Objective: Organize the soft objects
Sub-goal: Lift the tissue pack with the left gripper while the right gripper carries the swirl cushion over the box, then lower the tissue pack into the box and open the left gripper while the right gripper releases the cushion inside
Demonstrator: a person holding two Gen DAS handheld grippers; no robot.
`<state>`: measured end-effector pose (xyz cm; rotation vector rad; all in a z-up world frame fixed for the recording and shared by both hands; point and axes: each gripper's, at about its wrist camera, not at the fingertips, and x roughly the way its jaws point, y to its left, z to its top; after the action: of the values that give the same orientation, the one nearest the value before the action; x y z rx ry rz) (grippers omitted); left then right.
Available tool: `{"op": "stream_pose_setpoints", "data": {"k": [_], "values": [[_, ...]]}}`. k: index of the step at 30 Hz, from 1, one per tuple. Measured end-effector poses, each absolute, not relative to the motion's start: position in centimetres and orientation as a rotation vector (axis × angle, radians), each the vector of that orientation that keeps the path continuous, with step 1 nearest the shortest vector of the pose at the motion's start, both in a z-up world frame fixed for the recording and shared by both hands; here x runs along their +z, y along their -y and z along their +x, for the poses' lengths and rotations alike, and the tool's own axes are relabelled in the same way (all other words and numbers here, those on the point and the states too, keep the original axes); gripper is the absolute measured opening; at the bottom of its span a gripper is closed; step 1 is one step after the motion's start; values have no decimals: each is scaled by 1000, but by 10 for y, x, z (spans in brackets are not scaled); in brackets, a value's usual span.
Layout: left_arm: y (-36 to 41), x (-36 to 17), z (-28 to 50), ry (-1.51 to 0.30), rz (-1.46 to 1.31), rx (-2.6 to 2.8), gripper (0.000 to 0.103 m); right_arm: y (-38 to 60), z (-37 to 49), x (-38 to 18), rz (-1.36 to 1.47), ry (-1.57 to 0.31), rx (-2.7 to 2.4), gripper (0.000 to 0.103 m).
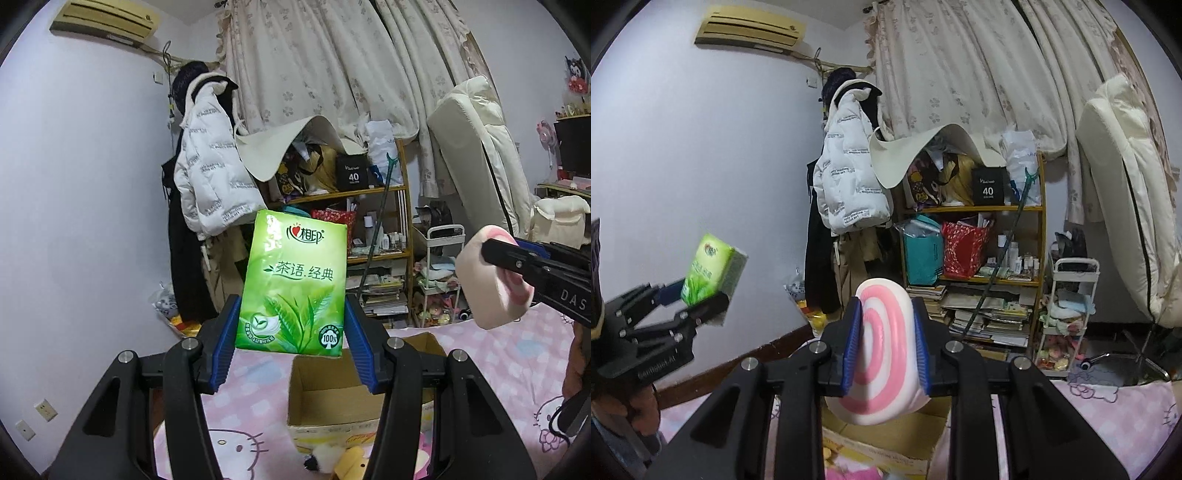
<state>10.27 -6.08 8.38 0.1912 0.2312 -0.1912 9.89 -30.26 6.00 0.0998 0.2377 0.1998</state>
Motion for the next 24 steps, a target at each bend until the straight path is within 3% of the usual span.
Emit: {"op": "stream_pose_setpoints", "data": {"k": [15,24], "values": [[72,-3,165,-473,188,-263,54,300,142,-22,108,-380,162,30],[74,-23,175,-523,209,-262,54,300,162,-50,116,-466,179,32]]}}
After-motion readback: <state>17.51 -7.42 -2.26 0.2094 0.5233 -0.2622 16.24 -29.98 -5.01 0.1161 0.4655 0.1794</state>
